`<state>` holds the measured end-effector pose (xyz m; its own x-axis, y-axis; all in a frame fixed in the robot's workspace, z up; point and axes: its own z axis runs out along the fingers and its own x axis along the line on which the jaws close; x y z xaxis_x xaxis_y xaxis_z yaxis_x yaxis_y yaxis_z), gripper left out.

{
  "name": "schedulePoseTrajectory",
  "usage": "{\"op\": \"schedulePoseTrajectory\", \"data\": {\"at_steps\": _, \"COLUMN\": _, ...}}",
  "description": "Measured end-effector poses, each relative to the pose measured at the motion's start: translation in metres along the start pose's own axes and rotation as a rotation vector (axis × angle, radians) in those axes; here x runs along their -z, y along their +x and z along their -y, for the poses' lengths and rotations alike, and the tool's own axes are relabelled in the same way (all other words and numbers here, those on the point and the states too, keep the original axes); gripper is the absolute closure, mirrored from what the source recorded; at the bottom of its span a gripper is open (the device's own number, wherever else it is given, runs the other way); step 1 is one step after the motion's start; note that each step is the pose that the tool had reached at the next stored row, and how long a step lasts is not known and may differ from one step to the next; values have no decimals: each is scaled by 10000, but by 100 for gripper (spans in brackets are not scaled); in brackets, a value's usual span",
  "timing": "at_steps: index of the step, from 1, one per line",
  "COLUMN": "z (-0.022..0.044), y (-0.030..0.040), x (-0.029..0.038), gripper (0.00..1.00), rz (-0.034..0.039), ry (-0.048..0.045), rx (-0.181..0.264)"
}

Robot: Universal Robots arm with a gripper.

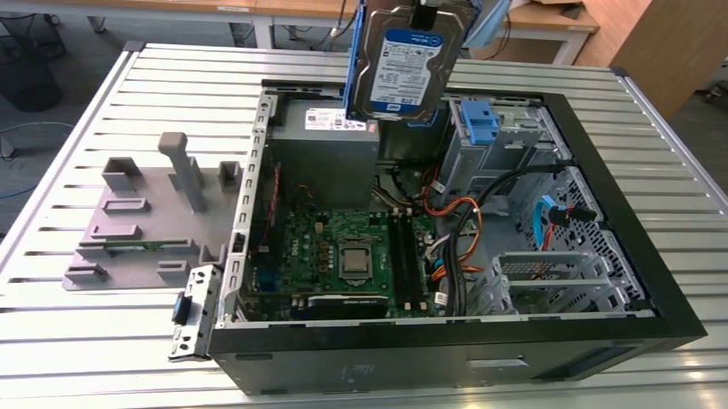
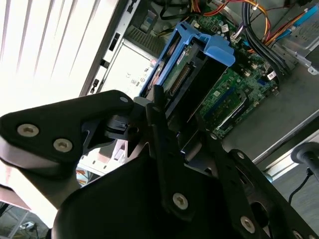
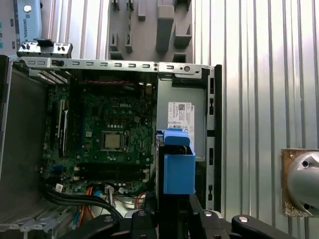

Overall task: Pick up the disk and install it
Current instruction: 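Pick up the disk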

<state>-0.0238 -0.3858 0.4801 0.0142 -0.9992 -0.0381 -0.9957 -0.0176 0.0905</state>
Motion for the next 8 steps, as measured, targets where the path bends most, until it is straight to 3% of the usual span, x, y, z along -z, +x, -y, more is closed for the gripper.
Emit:
{"op": "schedulePoseTrajectory", "data": {"at_steps": 3, "z": -11, "y": 0, "x": -6, "gripper": 65, "rz": -6, "ry": 350, "rx": 16}}
{"op": "schedulePoseTrajectory", "data": {"at_steps": 5, "z": -11, "y": 3, "x": -9, "gripper": 65, "rz": -4, "ry": 407, "rx": 19}}
{"op": "schedulePoseTrajectory", "data": {"at_steps": 8, "z": -11, "y": 5, "x": -8, "gripper": 65, "rz": -6, "ry": 407, "rx": 18}}
